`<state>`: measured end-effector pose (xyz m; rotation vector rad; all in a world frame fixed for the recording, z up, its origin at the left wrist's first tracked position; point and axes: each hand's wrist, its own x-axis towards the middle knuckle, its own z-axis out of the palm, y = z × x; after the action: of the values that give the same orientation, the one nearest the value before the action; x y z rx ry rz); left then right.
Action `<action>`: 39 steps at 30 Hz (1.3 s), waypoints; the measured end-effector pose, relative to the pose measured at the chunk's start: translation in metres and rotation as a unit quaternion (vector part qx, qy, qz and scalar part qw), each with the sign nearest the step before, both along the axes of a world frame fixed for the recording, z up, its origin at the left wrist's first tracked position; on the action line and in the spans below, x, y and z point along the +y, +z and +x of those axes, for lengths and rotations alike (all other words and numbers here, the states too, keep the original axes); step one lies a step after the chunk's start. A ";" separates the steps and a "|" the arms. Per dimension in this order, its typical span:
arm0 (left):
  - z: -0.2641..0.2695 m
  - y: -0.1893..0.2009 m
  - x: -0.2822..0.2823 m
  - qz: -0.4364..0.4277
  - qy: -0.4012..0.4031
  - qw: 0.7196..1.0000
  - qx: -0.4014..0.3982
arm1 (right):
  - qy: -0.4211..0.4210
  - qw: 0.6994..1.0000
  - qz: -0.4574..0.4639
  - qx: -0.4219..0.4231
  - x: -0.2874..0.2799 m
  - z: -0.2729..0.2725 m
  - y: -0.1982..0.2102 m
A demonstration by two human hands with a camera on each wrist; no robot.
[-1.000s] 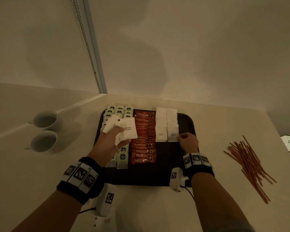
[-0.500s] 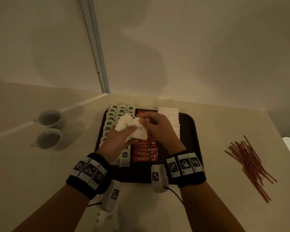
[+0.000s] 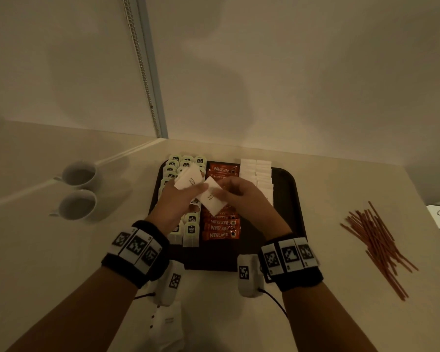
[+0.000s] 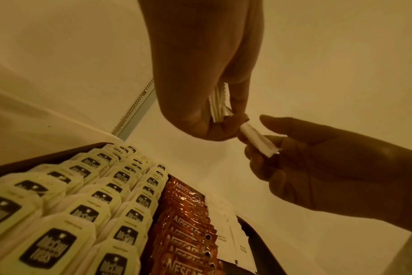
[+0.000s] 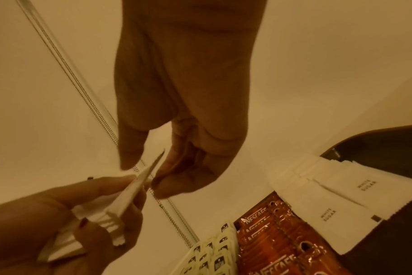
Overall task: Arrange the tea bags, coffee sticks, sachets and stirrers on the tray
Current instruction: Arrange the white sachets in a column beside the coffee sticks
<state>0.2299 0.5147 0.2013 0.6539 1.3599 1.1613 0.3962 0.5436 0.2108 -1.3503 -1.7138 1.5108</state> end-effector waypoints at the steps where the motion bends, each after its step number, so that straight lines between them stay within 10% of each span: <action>1: 0.002 0.001 0.000 -0.001 -0.012 1.000 0.003 | -0.016 1.000 0.011 -0.008 0.001 0.001 -0.001; 9: -0.003 0.002 -0.004 -0.031 -0.008 0.984 -0.174 | -0.189 0.972 -0.080 0.114 0.007 0.046 -0.029; 15: -0.008 -0.001 -0.007 -0.054 0.064 0.965 -0.250 | -0.308 0.949 -0.057 -0.035 0.023 0.087 -0.075; 39: -0.009 0.004 -0.006 -0.057 0.077 0.945 -0.314 | -0.237 0.928 0.030 -0.287 0.042 0.058 -0.115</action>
<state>0.2213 0.5089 0.2052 0.0681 0.9264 1.2625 0.4542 0.5857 0.0958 -2.1313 -1.5470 0.8291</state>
